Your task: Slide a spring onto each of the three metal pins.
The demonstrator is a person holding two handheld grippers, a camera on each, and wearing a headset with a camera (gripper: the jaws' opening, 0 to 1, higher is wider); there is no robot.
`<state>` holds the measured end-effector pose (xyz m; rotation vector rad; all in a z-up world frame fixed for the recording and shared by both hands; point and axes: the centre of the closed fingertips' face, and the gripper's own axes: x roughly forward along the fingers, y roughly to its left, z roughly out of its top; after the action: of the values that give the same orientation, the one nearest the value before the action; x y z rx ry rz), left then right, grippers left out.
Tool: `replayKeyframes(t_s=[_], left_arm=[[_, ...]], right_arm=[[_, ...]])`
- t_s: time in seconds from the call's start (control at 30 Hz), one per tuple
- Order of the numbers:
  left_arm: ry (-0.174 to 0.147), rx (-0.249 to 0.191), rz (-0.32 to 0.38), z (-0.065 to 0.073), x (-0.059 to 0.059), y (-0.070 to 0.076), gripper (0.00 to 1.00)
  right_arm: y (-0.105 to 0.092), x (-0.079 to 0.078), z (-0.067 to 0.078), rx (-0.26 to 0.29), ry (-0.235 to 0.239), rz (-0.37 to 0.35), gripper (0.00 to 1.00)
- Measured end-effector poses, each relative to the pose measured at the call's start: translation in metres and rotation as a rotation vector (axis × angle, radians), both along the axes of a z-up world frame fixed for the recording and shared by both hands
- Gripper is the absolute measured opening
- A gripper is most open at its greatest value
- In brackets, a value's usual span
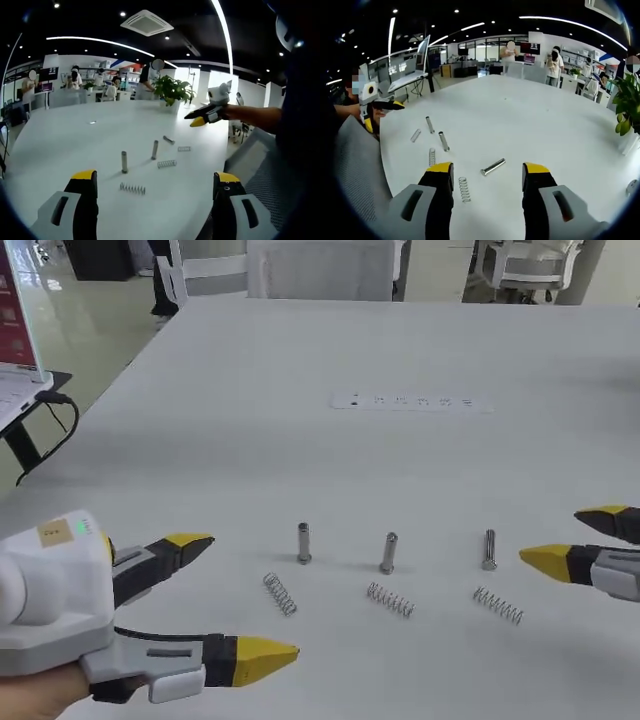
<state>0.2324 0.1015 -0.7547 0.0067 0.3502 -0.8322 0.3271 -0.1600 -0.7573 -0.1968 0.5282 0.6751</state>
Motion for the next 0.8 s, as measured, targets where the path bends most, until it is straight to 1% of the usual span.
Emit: replayKeyframes(t_s=[0.03, 0.17, 0.3, 0.4, 0.47, 0.5, 0.63, 0.8], left_arm=[[0.0, 0.001, -0.002, 0.0, 0.0, -0.001, 0.93], [-0.001, 0.004, -0.015, 0.0, -0.001, -0.004, 0.93], [-0.005, 0.002, -0.018, 0.001, -0.001, -0.005, 0.93], [-0.008, 0.001, -0.02, 0.002, -0.001, -0.006, 0.93], [-0.008, -0.001, -0.02, 0.002, -0.001, -0.006, 0.93], [-0.009, -0.003, -0.02, 0.002, 0.0, -0.007, 0.93], [-0.008, -0.007, -0.017, 0.002, 0.001, -0.006, 0.93], [-0.005, -0.009, -0.017, 0.001, 0.001, -0.006, 0.92]], right_arm=[[0.0, 0.002, 0.0, -0.007, -0.003, -0.002, 0.53], [0.004, 0.015, 0.0, 0.002, 0.009, -0.021, 0.5], [0.007, 0.025, -0.004, -0.015, 0.027, -0.031, 0.49], [0.009, 0.034, -0.007, -0.018, 0.046, -0.042, 0.47], [0.011, 0.039, -0.009, -0.019, 0.05, -0.049, 0.45], [0.011, 0.042, -0.012, -0.021, 0.066, -0.059, 0.45], [0.012, 0.051, -0.022, -0.038, 0.089, -0.082, 0.43], [0.013, 0.055, -0.033, -0.05, 0.12, -0.097, 0.41]])
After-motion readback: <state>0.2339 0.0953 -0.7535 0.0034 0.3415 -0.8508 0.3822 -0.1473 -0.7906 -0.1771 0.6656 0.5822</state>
